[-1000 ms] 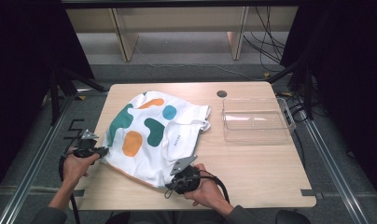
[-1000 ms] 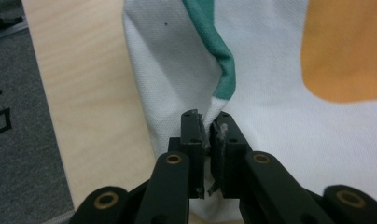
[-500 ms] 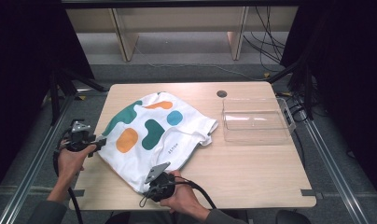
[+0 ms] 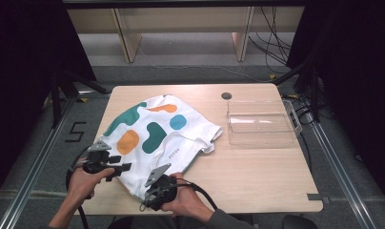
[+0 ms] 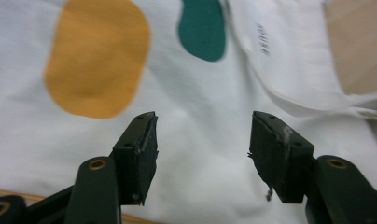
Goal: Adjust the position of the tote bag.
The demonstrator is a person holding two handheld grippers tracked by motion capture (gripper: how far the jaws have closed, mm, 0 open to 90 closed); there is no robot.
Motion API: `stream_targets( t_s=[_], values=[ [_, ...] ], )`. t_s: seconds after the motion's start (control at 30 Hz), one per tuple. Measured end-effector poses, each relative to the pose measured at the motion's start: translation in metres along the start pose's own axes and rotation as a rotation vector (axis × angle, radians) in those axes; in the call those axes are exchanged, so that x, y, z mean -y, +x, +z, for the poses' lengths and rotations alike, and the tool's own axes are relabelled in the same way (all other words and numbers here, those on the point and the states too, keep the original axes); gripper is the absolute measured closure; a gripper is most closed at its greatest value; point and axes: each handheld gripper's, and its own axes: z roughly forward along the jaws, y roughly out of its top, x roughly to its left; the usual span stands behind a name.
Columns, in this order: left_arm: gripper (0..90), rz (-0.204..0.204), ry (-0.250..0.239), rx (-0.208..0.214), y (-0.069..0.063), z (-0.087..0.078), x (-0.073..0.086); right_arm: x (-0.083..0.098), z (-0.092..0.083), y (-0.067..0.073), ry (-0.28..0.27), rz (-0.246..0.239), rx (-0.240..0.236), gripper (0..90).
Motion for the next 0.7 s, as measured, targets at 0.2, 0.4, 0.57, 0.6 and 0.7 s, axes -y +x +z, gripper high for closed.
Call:
stream_targets(
  t_s=[0.2, 0.4, 0.57, 0.6, 0.7],
  values=[
    [35.9, 0.041, -0.008, 0.057, -0.035, -0.004, 0.011, 0.019, -0.057, -0.025, -0.069, 0.054, 0.068, 50.0],
    [33.0, 0.089, 0.008, 0.096, -0.077, 0.011, 0.015, 0.054, -0.106, -0.053, -0.128, 0.156, 0.217, 47.9],
    [27.9, 0.171, 0.085, 0.051, -0.095, 0.030, 0.019, 0.078, -0.132, -0.068, -0.153, 0.226, 0.282, 47.6],
    [29.9, 0.204, 0.111, 0.034, -0.093, 0.030, 0.018, 0.081, -0.134, -0.070, -0.163, 0.235, 0.289, 47.5],
    [47.9, 0.209, 0.152, 0.027, -0.087, 0.036, 0.021, 0.084, -0.139, -0.072, -0.165, 0.246, 0.307, 46.9]
  ],
)
